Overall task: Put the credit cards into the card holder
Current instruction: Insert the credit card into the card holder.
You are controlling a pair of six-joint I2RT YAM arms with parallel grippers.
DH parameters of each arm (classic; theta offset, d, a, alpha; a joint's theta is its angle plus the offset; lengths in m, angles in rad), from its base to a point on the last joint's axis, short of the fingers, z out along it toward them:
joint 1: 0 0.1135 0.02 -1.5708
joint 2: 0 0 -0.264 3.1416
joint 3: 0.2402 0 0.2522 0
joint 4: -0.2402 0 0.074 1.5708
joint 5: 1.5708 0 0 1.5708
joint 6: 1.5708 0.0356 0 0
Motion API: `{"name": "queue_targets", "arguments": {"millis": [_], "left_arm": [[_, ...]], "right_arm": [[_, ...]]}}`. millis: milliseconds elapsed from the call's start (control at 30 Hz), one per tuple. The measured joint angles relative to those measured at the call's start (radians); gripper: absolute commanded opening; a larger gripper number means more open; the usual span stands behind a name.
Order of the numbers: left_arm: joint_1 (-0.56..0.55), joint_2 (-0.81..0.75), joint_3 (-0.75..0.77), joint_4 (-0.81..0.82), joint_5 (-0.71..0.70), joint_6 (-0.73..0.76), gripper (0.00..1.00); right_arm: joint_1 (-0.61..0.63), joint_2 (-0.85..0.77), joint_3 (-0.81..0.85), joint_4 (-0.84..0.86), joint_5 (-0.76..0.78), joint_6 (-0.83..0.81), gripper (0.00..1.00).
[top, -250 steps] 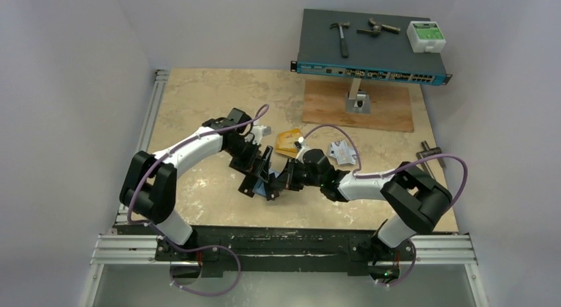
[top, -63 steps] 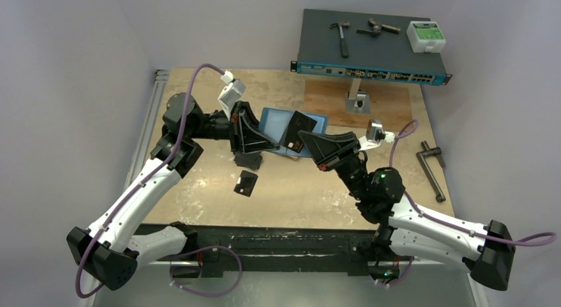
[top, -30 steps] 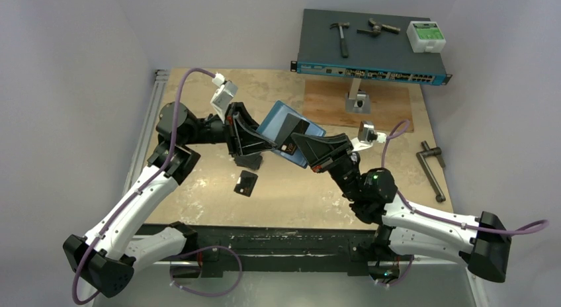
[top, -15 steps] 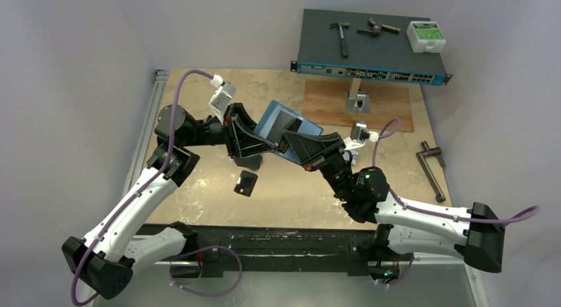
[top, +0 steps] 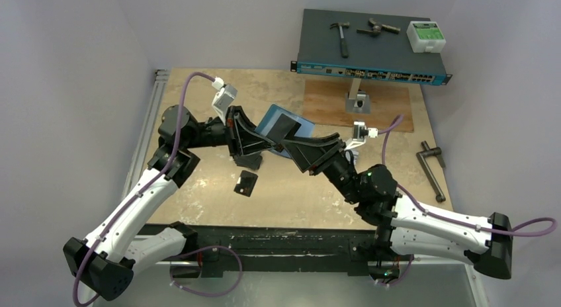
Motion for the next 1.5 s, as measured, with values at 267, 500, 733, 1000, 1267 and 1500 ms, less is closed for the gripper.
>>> {"name": "queue_targets", "arguments": {"millis": [267, 500, 733, 1000, 1267, 1500], "left_arm": [[0.010, -0.002, -0.005, 0.007, 0.006, 0.012, 0.00], [0.010, -0.011, -0.017, 0.027, 0.030, -0.006, 0.00], [0.010, -0.010, -0.018, 0.053, 0.040, -0.035, 0.00], [0.010, -0.010, -0.020, 0.057, 0.040, -0.058, 0.00], [0.017, -0.037, -0.109, 0.015, -0.027, -0.035, 0.64], [0.021, -0.028, -0.185, -0.325, -0.106, 0.158, 1.00]], "right_arm": [[-0.001, -0.143, 0.004, -0.314, 0.053, -0.021, 0.74], [-0.001, -0.333, 0.043, -0.566, 0.183, -0.108, 0.99], [-0.002, -0.321, 0.043, -0.542, 0.171, -0.129, 0.99], [-0.002, -0.170, -0.018, -0.411, 0.042, -0.128, 0.34], [0.000, -0.207, -0.043, -0.422, 0.032, -0.055, 0.00], [-0.008, -0.175, 0.015, -0.680, 0.044, -0.008, 0.00]]}}
